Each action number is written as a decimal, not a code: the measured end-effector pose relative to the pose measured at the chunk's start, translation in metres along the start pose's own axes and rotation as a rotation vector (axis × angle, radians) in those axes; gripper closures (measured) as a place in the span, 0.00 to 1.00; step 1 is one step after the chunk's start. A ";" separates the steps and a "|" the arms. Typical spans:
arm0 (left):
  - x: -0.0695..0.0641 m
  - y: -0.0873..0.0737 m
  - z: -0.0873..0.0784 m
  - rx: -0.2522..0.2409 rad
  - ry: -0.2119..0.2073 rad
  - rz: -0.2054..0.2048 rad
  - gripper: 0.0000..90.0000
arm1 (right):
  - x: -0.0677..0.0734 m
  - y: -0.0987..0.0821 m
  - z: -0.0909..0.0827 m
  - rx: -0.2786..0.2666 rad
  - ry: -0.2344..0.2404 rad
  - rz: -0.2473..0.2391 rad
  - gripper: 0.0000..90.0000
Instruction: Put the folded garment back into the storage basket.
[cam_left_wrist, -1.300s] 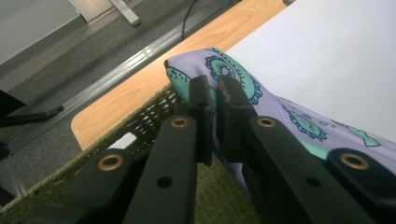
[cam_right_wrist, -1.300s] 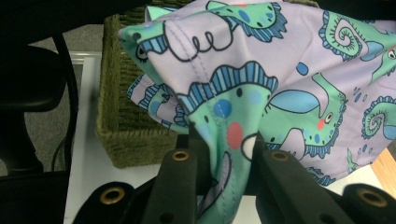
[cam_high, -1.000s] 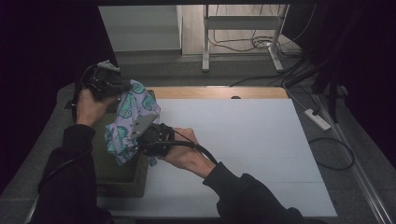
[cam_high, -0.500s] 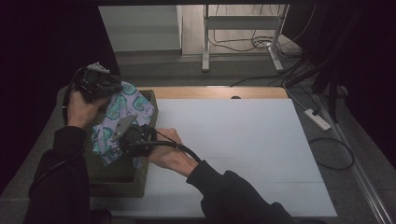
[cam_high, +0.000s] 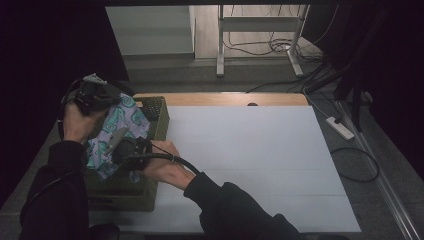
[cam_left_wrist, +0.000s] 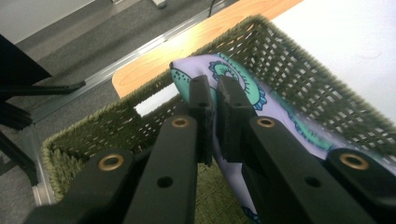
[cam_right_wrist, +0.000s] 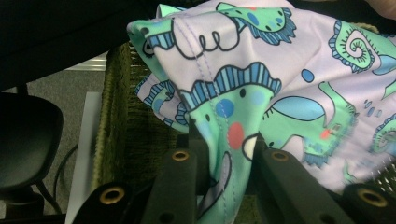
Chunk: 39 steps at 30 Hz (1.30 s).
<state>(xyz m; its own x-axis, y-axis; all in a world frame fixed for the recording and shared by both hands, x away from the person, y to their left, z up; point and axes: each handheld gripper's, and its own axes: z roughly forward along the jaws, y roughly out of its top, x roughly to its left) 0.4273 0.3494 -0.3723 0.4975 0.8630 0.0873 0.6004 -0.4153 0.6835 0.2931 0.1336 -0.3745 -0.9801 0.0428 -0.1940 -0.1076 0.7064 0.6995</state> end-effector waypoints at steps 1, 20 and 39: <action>0.002 -0.002 0.003 0.001 0.001 -0.004 0.95 | 0.000 0.001 0.005 0.003 0.001 0.001 0.89; 0.009 -0.012 0.028 0.016 -0.003 -0.003 0.95 | 0.000 -0.012 0.045 0.053 -0.008 0.041 0.88; 0.018 -0.042 0.061 0.136 -0.002 -0.029 0.92 | 0.007 -0.026 0.086 0.138 0.035 0.081 0.73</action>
<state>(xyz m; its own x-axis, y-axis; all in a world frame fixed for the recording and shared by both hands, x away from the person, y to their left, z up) 0.4492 0.3654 -0.4433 0.4796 0.8749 0.0677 0.6937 -0.4253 0.5813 0.3037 0.1760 -0.4535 -0.9901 0.0804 -0.1148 -0.0064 0.7923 0.6102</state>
